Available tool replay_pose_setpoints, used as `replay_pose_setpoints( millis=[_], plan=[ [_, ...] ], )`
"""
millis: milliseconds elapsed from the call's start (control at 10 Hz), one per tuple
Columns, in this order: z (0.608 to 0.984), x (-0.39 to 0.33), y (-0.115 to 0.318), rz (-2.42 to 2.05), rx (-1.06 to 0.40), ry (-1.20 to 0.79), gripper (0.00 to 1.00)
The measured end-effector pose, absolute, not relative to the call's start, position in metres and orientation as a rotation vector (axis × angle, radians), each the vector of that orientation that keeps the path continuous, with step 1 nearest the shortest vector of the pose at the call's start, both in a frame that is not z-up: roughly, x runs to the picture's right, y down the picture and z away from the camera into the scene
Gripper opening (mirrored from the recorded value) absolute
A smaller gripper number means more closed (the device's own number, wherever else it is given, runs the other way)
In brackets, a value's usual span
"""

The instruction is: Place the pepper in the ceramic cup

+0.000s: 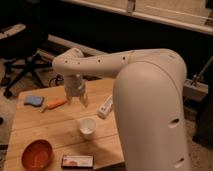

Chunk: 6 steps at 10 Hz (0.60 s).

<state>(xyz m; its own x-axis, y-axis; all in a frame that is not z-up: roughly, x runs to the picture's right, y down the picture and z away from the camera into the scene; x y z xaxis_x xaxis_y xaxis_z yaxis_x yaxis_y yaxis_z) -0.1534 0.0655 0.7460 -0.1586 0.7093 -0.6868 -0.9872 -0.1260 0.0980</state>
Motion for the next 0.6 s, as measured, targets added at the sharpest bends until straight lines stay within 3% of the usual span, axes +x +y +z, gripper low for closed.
replay_pose_setpoints(
  millis=[600],
  plan=[
    [0.786,-0.207,0.027,1.793,-0.548,0.568,0.65]
  ],
)
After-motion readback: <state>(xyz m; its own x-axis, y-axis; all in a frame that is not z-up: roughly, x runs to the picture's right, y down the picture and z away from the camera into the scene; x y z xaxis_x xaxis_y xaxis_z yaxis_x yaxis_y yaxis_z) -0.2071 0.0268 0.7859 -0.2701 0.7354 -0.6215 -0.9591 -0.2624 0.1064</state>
